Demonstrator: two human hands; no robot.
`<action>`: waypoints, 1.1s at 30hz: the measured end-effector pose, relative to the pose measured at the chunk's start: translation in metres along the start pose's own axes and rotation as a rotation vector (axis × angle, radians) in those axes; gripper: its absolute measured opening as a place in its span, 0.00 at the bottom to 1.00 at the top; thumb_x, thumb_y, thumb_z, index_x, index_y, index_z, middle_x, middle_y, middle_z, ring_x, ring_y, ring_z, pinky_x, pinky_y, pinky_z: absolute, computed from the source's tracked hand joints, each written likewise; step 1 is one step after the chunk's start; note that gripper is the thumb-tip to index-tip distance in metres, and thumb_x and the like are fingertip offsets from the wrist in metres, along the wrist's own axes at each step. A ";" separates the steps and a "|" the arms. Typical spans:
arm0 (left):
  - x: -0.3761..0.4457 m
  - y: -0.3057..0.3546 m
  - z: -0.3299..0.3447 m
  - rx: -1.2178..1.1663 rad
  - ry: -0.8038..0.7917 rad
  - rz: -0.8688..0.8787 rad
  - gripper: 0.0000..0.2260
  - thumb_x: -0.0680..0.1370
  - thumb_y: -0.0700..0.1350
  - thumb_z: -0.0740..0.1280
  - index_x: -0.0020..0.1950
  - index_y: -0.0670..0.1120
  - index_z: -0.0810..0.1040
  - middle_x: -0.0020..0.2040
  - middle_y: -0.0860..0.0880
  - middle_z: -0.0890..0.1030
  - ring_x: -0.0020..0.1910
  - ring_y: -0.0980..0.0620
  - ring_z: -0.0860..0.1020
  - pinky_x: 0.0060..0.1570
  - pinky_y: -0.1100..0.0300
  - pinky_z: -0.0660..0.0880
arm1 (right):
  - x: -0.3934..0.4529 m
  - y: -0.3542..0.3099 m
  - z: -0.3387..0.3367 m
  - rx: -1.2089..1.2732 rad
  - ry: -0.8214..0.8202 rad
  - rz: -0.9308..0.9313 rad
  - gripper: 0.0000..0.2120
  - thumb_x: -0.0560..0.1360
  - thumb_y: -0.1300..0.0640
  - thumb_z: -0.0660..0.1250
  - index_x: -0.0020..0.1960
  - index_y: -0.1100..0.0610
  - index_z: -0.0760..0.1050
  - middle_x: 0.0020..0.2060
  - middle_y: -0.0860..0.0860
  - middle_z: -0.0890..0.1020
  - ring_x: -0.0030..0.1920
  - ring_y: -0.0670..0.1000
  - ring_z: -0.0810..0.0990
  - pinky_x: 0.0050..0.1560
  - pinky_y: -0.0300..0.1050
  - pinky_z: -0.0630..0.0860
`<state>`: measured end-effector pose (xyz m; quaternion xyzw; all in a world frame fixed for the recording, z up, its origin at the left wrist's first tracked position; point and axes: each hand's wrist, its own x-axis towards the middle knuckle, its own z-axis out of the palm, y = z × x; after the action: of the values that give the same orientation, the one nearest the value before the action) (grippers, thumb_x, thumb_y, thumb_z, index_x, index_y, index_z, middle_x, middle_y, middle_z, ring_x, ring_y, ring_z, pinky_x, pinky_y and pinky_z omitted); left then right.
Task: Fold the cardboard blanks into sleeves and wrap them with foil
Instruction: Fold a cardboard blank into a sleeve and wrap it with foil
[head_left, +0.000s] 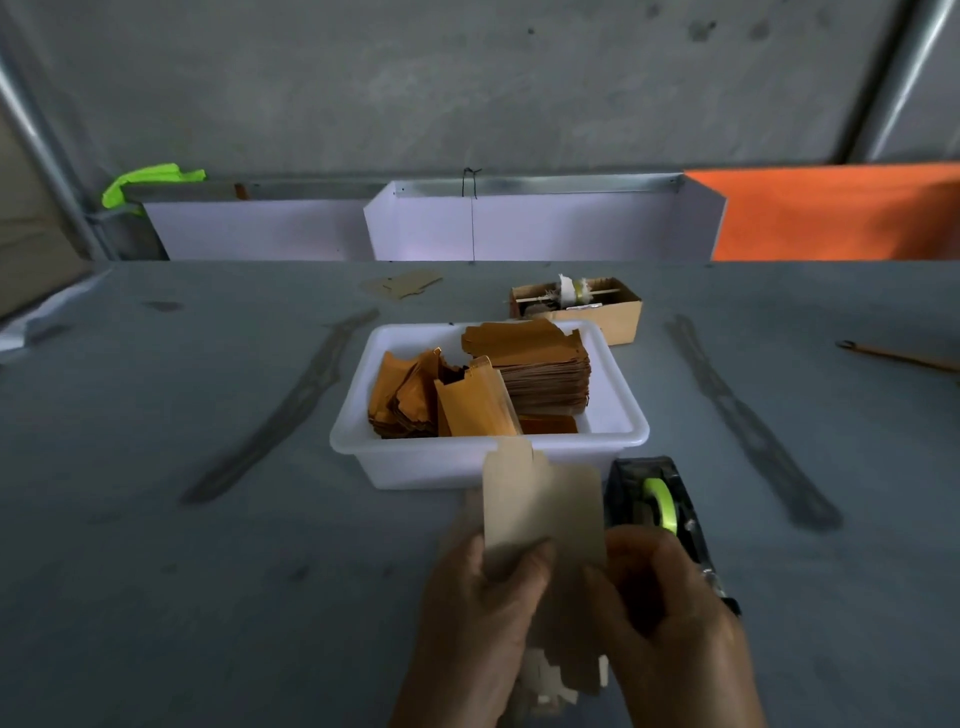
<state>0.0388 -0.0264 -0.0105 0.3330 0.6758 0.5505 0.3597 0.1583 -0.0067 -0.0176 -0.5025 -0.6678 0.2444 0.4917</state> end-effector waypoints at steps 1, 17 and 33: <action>-0.001 0.000 0.002 0.003 -0.001 0.011 0.03 0.71 0.46 0.74 0.41 0.47 0.83 0.35 0.53 0.85 0.33 0.59 0.81 0.31 0.68 0.73 | -0.002 0.001 0.000 -0.008 0.020 -0.019 0.20 0.61 0.63 0.78 0.40 0.42 0.74 0.28 0.44 0.79 0.36 0.37 0.77 0.34 0.21 0.67; -0.011 0.016 0.008 -0.085 -0.172 -0.018 0.06 0.75 0.45 0.68 0.42 0.55 0.83 0.38 0.42 0.83 0.35 0.49 0.82 0.35 0.56 0.77 | -0.009 -0.008 0.003 0.033 0.011 -0.219 0.13 0.69 0.53 0.69 0.52 0.41 0.74 0.36 0.44 0.81 0.31 0.38 0.80 0.30 0.33 0.77; -0.009 0.025 -0.007 0.148 -0.380 0.193 0.13 0.73 0.55 0.64 0.51 0.49 0.80 0.41 0.48 0.83 0.42 0.49 0.82 0.45 0.52 0.77 | 0.025 0.002 -0.015 0.617 -0.333 0.535 0.16 0.60 0.52 0.71 0.47 0.54 0.80 0.37 0.52 0.85 0.40 0.52 0.84 0.42 0.49 0.77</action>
<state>0.0389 -0.0327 0.0164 0.5194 0.5994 0.4588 0.4005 0.1724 0.0140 -0.0035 -0.4412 -0.4799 0.6287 0.4240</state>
